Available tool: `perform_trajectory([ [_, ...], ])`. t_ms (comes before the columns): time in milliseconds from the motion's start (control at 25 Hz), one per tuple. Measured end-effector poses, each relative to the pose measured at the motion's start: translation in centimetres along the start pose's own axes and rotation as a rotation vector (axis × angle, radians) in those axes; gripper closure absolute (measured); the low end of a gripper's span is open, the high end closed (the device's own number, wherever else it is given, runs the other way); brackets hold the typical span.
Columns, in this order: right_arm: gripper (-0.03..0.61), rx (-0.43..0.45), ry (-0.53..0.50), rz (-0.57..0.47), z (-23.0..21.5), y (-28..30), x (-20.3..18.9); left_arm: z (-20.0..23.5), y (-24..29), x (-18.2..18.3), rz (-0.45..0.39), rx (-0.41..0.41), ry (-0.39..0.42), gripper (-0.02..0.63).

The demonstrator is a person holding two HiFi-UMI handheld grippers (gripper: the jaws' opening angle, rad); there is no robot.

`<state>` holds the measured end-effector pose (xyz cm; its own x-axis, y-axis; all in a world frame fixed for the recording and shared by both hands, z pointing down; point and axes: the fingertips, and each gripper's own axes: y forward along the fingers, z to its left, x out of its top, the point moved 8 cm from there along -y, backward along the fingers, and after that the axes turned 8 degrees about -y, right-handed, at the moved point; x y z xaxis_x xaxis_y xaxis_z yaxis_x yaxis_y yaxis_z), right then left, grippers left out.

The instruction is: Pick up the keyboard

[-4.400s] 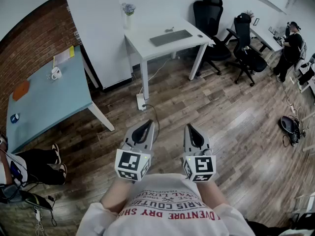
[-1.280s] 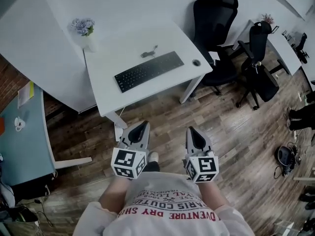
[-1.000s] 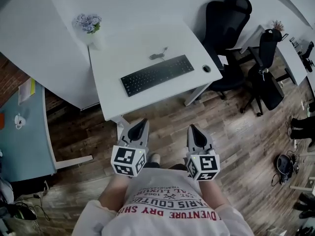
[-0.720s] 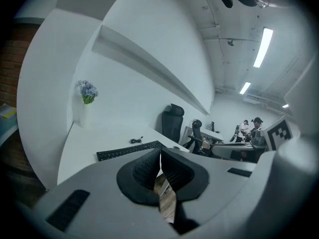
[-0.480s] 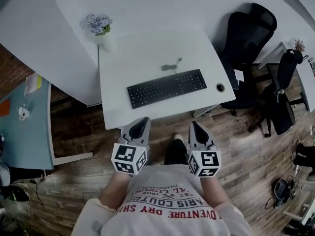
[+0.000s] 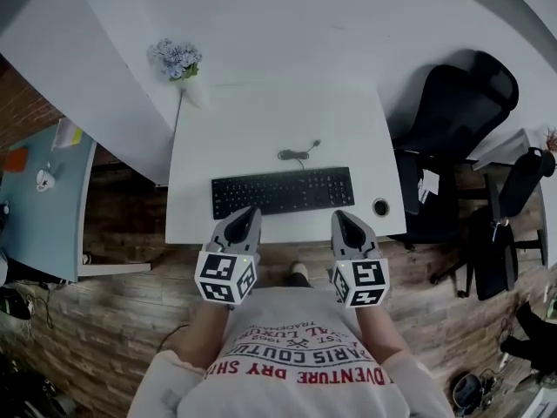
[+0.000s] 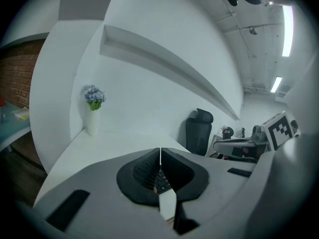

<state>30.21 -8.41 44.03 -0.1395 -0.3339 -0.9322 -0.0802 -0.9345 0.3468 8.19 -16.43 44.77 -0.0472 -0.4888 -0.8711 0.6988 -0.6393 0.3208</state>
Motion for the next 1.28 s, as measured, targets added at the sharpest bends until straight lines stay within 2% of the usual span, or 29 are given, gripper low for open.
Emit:
perform_trajectory([
  [160, 0.554, 0.100, -0.022, 0.052, -3.9, 2.7, -1.0, -1.0, 2.9, -0.3, -0.003, 0.080, -0.005, 0.584],
  [320, 0.554, 0.178, -0.061, 0.100, -5.7, 4.9, -2.5, -1.3, 4.5, -1.3, 0.018, 0.152, -0.025, 0.584],
  [640, 0.552, 0.221, -0.084, 0.232, -6.5, 8.7, -5.4, 1.4, 5.8, -3.1, 0.090, 0.269, -0.044, 0.584],
  [840, 0.552, 0.260, -0.086, 0.340, -7.5, 11.5, -7.8, 5.3, 7.0, -4.1, 0.142, 0.324, -0.073, 0.584],
  [880, 0.541, 0.268, -0.090, 0.362, -7.9, 12.1, -8.3, 6.3, 7.3, -4.5, 0.164, 0.333, -0.082, 0.584],
  [960, 0.410, 0.285, -0.089, 0.397, -8.6, 13.2, -9.3, 8.4, 7.7, -5.5, 0.222, 0.350, -0.097, 0.583],
  [1000, 0.385, 0.288, -0.087, 0.413, -8.9, 13.9, -9.7, 9.6, 7.9, -6.0, 0.252, 0.359, -0.105, 0.583],
  [1040, 0.359, 0.286, -0.084, 0.428, -9.3, 14.5, -10.2, 10.7, 8.0, -6.4, 0.281, 0.366, -0.116, 0.565],
  [1120, 0.324, 0.267, -0.073, 0.459, -10.2, 15.5, -11.0, 12.6, 8.4, -7.4, 0.338, 0.375, -0.142, 0.388],
  [1200, 0.304, 0.248, -0.050, 0.491, -11.1, 16.1, -11.8, 14.0, 8.6, -8.0, 0.379, 0.397, -0.153, 0.326],
  [1280, 0.295, 0.238, -0.019, 0.523, -11.9, 16.5, -12.5, 15.3, 8.9, -8.4, 0.404, 0.426, -0.148, 0.299],
])
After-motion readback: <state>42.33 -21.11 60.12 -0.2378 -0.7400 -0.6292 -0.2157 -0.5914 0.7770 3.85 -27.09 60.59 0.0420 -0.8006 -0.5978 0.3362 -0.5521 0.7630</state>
